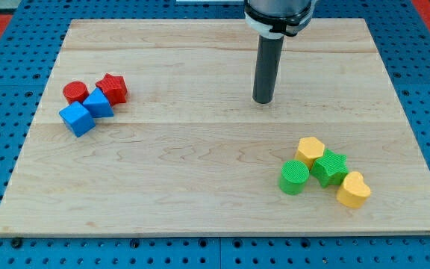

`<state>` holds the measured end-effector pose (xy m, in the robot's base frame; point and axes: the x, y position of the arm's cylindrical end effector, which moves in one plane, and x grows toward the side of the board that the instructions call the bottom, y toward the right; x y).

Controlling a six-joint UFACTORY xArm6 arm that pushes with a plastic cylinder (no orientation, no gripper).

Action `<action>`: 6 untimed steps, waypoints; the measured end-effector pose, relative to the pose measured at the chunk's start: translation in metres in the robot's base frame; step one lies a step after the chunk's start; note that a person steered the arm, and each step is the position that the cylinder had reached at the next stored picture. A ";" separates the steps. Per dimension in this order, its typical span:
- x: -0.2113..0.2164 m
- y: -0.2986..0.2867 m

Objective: Move your arm above the red star

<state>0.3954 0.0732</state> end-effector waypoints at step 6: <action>-0.036 -0.020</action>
<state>0.3595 0.0534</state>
